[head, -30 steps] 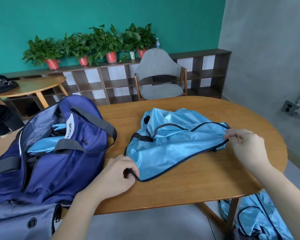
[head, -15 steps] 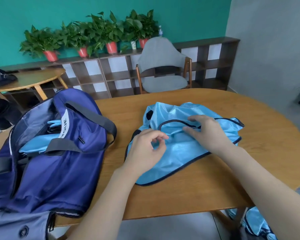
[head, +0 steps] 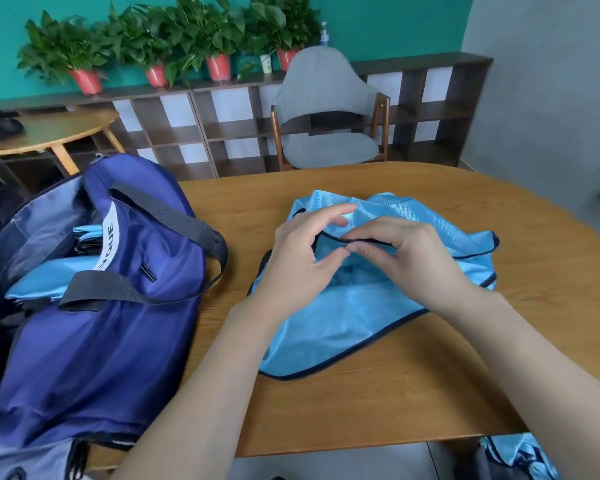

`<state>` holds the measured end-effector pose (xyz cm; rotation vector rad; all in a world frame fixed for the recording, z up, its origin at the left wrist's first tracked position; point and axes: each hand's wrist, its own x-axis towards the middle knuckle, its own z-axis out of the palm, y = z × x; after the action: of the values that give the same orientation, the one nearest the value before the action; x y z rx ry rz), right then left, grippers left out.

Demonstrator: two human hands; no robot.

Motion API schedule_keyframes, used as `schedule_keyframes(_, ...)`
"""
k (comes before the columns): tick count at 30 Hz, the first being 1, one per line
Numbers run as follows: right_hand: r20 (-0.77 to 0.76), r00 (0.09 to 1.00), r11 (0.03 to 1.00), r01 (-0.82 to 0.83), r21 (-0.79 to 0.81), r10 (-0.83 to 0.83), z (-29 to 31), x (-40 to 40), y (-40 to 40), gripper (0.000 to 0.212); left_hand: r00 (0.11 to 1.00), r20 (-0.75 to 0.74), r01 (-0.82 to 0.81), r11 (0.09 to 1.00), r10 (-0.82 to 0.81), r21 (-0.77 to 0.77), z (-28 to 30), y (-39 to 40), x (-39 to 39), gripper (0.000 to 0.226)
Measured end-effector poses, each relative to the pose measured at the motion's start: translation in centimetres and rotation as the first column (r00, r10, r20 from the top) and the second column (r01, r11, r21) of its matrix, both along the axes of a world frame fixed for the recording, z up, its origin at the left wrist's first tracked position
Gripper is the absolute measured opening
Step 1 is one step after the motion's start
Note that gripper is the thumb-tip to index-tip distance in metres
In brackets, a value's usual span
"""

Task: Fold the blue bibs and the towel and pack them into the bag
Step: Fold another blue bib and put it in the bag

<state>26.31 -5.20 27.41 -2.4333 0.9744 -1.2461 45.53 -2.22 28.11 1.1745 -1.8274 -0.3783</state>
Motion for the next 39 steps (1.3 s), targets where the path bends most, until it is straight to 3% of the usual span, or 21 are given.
schedule_keyframes(5,0.056,0.992,0.987,0.106,0.121,-0.113,-0.6,-0.6,0.2,0.013,0.986,-0.145,-0.073,0.995,0.083,0.074,0.2,0.9,2.0,0.019)
schedule_keyframes(7,0.089,0.982,0.977,0.152,0.15,-0.166,-0.8,-1.3,0.5,0.015,0.975,-0.161,-0.156,0.988,0.156,0.009,0.3,1.2,3.6,0.02)
schedule_keyframes(11,0.108,0.972,0.978,0.205,0.027,-0.207,-1.0,-2.9,1.0,0.019,0.956,-0.148,-0.269,0.958,0.253,-0.098,0.3,2.3,7.5,0.039)
schedule_keyframes(13,0.047,0.985,0.984,0.171,-0.053,-0.168,-1.3,-3.6,0.9,0.018,0.964,-0.101,-0.256,0.958,0.244,-0.128,-0.1,3.5,8.8,0.045)
schedule_keyframes(17,-0.14,0.987,0.991,0.067,-0.116,-0.083,-2.5,-5.2,1.0,0.028,0.995,0.03,-0.091,0.991,0.095,-0.1,-1.7,6.7,8.8,0.035)
schedule_keyframes(20,-0.208,0.975,0.997,0.063,-0.043,-0.071,-3.3,-5.9,1.7,0.037,0.988,0.156,-0.005,0.997,0.018,-0.08,-3.0,8.3,8.4,0.031)
schedule_keyframes(23,-0.276,0.959,0.997,0.069,0.024,-0.06,-4.0,-6.1,2.7,0.041,0.986,0.167,0.007,1.0,-0.007,0.0,-3.5,9.2,8.3,0.03)
schedule_keyframes(27,-0.232,0.97,0.988,0.104,0.117,-0.074,-4.7,-6.2,4.1,0.027,0.982,0.18,0.024,0.987,-0.052,0.156,-3.5,10.2,9.0,0.024)
schedule_keyframes(31,-0.251,0.965,0.973,0.132,0.187,-0.082,-4.6,-6.0,5.3,0.022,0.958,0.271,0.003,0.95,-0.092,0.312,-3.8,11.0,9.5,0.039)
schedule_keyframes(39,-0.266,0.961,0.983,0.112,0.149,-0.069,-3.8,-5.4,6.6,0.042,0.982,0.182,-0.072,0.986,0.043,0.153,-4.0,11.2,8.1,0.011)
